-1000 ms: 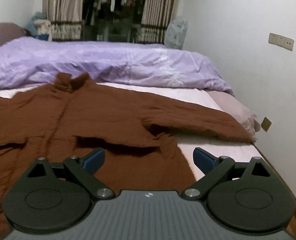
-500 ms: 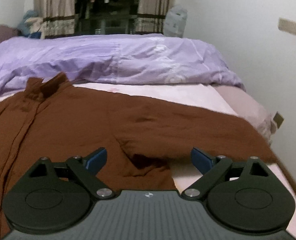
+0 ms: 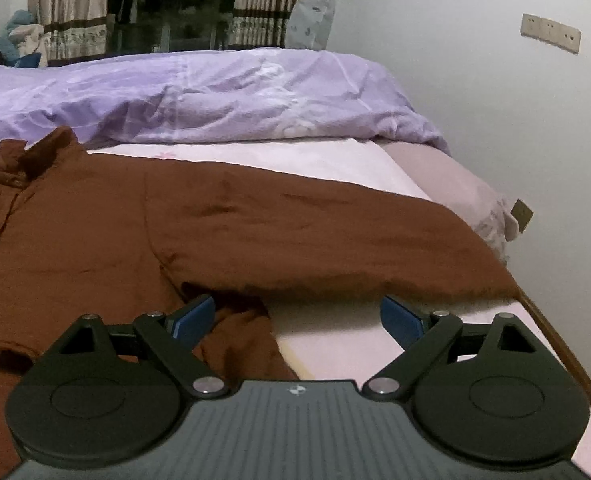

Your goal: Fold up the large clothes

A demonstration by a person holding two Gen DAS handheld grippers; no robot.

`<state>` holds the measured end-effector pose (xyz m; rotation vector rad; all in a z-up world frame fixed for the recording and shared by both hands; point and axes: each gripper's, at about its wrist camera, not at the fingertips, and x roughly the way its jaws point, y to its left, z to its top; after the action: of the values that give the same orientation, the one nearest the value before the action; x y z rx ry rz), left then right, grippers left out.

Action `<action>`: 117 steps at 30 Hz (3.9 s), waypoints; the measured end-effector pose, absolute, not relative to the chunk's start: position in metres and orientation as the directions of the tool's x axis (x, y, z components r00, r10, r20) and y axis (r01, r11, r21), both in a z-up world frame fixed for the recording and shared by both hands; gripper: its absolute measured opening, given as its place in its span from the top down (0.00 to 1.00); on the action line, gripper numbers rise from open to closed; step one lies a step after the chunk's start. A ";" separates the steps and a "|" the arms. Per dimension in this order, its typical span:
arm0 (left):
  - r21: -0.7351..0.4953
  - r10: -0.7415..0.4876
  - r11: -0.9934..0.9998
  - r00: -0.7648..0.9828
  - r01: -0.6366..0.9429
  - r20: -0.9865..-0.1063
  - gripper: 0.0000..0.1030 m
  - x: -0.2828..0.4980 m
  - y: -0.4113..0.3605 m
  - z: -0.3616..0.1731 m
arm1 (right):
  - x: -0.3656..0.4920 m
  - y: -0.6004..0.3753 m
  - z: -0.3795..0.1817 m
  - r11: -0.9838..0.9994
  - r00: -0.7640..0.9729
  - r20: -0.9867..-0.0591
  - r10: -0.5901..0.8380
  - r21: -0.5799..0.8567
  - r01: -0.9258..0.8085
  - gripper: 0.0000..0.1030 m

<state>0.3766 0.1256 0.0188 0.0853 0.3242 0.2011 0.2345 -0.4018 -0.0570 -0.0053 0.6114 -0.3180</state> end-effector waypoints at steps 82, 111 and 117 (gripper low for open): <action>0.191 0.270 0.962 0.768 -0.194 -0.580 0.06 0.489 0.063 -0.121 | 0.250 -0.427 -0.069 0.929 0.711 -0.632 -0.308 -0.038 0.369 0.00; 0.174 0.249 0.968 0.808 -0.183 -0.535 0.02 0.479 0.079 -0.129 | 0.246 -0.664 -0.110 0.393 0.839 -0.473 -0.268 0.742 0.544 0.56; 0.199 0.265 0.962 0.807 -0.186 -0.527 0.01 0.479 0.075 -0.130 | 0.260 -0.616 -0.079 0.627 0.889 -0.373 -0.265 0.634 0.452 0.94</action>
<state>0.4786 0.0752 -0.1305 0.1405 0.5836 0.2420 0.2604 -0.6156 -0.0790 0.7932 0.2546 -0.4160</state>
